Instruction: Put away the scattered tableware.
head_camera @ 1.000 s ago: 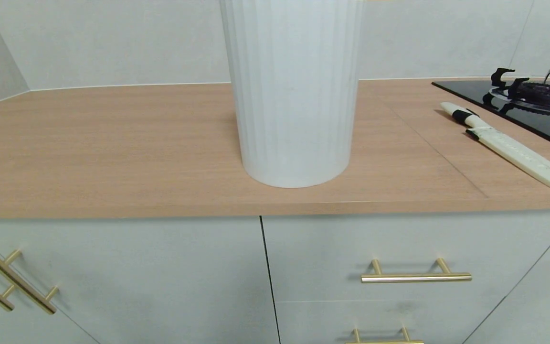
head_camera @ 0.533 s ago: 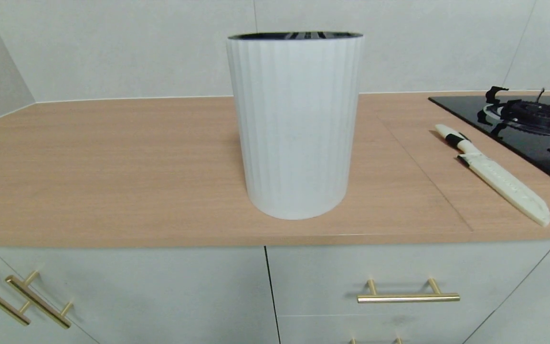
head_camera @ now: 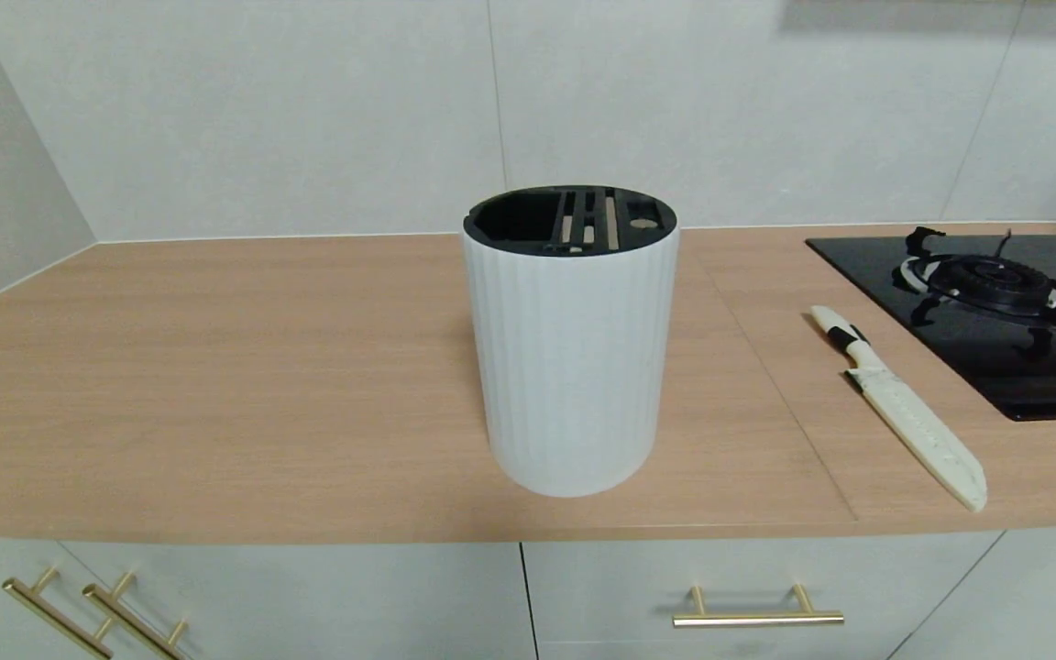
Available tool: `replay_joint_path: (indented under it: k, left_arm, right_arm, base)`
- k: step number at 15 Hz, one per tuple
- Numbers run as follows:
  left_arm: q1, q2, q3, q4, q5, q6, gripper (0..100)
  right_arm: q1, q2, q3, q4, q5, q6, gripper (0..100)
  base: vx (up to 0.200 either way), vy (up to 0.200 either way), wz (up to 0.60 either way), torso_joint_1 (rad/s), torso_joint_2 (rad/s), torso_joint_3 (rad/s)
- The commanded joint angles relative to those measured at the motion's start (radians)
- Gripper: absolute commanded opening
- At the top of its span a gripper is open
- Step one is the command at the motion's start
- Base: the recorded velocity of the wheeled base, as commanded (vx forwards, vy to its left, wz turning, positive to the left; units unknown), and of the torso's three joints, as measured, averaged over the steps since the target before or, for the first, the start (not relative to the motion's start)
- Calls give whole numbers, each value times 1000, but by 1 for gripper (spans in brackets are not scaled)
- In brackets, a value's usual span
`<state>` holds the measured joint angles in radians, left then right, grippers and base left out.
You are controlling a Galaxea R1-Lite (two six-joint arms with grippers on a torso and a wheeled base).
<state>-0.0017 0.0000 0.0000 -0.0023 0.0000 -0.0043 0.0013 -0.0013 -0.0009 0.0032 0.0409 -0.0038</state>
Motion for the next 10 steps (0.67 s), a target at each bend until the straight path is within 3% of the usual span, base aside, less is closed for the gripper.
replay_joint_path:
  k: [1, 10]
  left_arm:
    - [0, 0, 0, -1, 0, 0, 100]
    - [0, 2, 0, -1, 0, 0, 100]
  right_arm:
    - [0, 1, 1, 0, 1, -1, 100]
    - [0, 1, 1, 0, 1, -1, 100]
  base:
    - [0, 0, 0, 198, -486, -281]
    - [0, 0, 0, 222, -505, -283]
